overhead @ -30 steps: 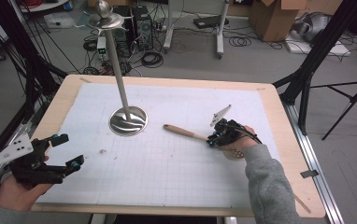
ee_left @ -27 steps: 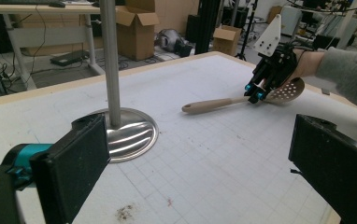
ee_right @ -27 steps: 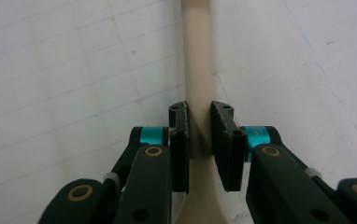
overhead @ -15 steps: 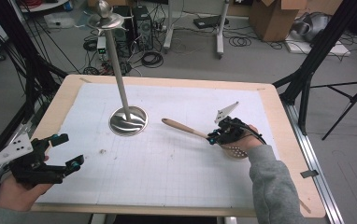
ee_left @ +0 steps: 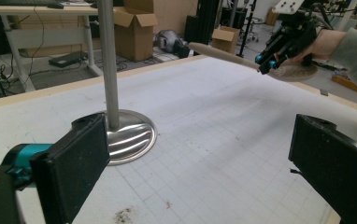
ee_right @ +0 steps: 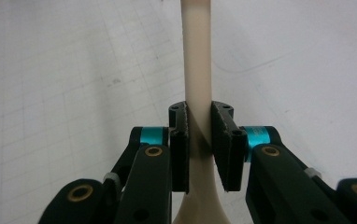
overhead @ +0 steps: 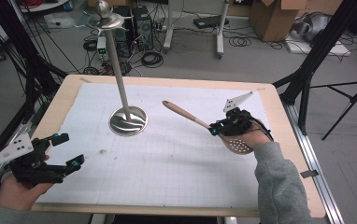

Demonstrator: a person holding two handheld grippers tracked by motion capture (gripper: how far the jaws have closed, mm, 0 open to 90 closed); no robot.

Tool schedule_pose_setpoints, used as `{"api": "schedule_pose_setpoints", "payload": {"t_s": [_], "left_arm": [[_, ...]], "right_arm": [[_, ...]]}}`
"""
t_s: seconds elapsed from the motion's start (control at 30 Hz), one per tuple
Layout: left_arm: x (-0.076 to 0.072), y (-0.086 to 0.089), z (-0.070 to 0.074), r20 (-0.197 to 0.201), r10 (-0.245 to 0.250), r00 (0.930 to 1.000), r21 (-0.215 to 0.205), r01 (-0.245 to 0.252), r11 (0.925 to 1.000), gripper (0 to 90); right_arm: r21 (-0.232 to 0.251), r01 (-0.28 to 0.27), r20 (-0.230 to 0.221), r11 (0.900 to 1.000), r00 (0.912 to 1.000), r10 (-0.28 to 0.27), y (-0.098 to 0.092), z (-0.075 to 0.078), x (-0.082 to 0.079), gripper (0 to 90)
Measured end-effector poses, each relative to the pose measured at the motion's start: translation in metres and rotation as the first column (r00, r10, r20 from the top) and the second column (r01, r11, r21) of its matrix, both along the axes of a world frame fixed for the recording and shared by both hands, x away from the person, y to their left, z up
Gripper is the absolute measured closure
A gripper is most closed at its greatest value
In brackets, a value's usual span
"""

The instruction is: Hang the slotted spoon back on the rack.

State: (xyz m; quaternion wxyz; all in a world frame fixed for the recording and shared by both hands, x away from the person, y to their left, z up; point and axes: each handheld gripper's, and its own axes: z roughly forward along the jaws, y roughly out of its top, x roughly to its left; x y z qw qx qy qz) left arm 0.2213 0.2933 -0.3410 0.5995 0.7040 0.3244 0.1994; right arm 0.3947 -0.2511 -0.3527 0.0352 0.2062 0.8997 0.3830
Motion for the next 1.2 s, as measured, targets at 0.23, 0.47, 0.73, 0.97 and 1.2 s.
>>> {"api": "schedule_pose_setpoints", "payload": {"t_s": [0.23,0.47,0.73,0.97,1.2], "left_arm": [[0.000,-0.001,0.000,0.000,0.000,1.0000,0.000,0.000,1.0000,5.6],[0.000,0.000,0.001,0.000,-0.001,1.0000,-0.002,0.001,1.0000,5.6],[-0.001,0.001,0.001,-0.002,0.000,1.0000,-0.003,0.000,1.0000,5.6],[-0.001,0.000,0.001,-0.001,0.000,1.0000,-0.006,0.000,1.0000,5.6],[-0.001,0.000,0.001,-0.003,-0.003,1.0000,-0.008,0.003,1.0000,5.6]], "right_arm": [[0.037,0.017,0.020,0.999,0.9997,-0.018,-0.001,0.022,-0.004,78.0],[0.060,-0.001,0.042,0.998,0.9991,-0.002,0.002,0.039,-0.008,78.0],[0.091,-0.010,0.063,0.996,0.9980,0.004,0.009,0.056,-0.010,78.0],[0.138,-0.002,0.080,0.990,0.9967,-0.009,0.013,0.072,-0.013,78.0],[0.170,-0.008,0.102,0.985,0.9947,-0.010,0.016,0.087,-0.016,78.0]]}}
